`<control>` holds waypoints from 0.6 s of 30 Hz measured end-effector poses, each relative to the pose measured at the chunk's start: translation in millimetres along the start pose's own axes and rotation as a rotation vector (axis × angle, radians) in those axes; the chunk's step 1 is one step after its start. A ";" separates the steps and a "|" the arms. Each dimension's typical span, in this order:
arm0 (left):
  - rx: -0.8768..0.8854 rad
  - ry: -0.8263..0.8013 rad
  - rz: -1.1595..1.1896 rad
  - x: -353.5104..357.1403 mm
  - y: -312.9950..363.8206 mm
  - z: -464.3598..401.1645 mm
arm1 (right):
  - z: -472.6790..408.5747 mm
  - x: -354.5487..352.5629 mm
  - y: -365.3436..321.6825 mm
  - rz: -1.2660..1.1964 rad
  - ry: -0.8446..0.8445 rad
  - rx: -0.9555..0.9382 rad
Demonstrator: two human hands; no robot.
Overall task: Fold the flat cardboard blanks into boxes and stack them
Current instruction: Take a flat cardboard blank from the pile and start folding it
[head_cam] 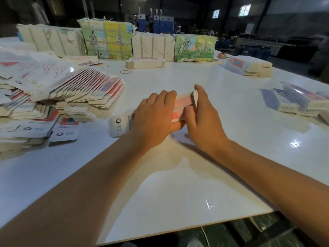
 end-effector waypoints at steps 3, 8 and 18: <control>-0.004 0.010 -0.044 -0.9 -0.1 2.5 | 1.9 3.6 0.4 0.005 -0.064 0.034; -0.048 0.040 -0.029 0.3 -7.2 3.7 | -1.2 4.3 4.5 -0.646 -0.091 0.217; -0.057 0.052 0.061 2.0 -15.7 5.9 | -5.0 -5.1 6.4 -0.753 -0.001 0.211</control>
Point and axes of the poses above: each hand's wrist, its own z-axis away from the middle knuckle, its own x-axis out of the palm, y = z × x, the point moved 8 cm from there along -z, towards the middle knuckle, and after that the axes turned 12 degrees about -z, right-handed, at the moved point
